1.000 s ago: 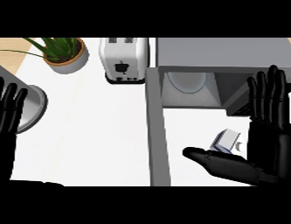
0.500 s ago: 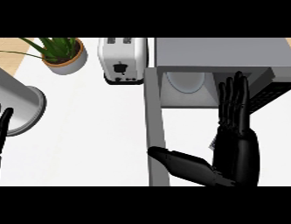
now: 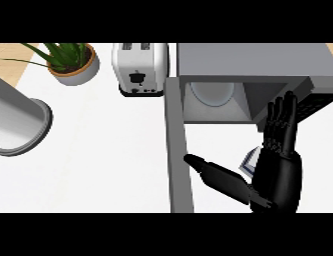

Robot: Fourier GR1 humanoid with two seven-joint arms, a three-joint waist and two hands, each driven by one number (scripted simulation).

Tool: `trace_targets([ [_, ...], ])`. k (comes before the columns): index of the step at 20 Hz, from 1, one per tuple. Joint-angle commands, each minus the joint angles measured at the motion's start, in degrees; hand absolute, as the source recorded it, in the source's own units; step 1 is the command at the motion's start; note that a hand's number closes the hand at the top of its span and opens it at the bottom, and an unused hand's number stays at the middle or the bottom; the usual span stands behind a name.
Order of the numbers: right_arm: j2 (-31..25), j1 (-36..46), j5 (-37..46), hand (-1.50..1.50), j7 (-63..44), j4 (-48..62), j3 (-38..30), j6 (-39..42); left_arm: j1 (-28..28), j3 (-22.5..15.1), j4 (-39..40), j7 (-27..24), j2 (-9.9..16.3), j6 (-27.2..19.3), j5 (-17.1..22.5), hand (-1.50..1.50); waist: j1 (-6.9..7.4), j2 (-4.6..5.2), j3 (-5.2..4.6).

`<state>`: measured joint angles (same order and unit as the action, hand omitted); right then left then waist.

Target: Pick up the milk, place it into the microwave and close the microwave

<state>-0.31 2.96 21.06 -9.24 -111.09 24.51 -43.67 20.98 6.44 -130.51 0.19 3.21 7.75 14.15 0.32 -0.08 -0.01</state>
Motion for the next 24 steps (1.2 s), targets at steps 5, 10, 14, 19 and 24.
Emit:
trace_targets([
  [5,-1.71,-4.55,-12.71,-1.5,11.77,5.76,-7.76,2.34,2.58,4.58,-2.01,0.38,0.62,3.09,4.14,-1.5,0.05,0.06,0.04],
  [10,0.29,-6.83,-13.38,-1.5,15.2,10.05,-7.36,-0.4,3.03,5.63,-0.84,-0.36,0.03,4.94,4.62,-1.5,-0.03,0.04,0.02],
  [14,0.29,-11.63,-21.04,-1.5,26.62,14.55,-11.29,2.51,4.6,2.42,-1.21,-1.32,-2.26,5.86,1.73,-1.5,-0.18,0.04,0.05],
  [19,0.27,-13.18,-24.21,-1.5,33.64,19.65,-9.97,0.32,4.28,2.18,-0.12,-4.11,-3.13,6.22,-0.33,-1.5,-0.18,0.06,0.04],
  [24,0.2,-13.41,-26.95,-1.5,35.39,21.65,-16.2,7.34,6.52,5.13,-3.96,-0.98,-2.3,8.31,3.96,-1.5,-0.14,0.02,0.02],
])
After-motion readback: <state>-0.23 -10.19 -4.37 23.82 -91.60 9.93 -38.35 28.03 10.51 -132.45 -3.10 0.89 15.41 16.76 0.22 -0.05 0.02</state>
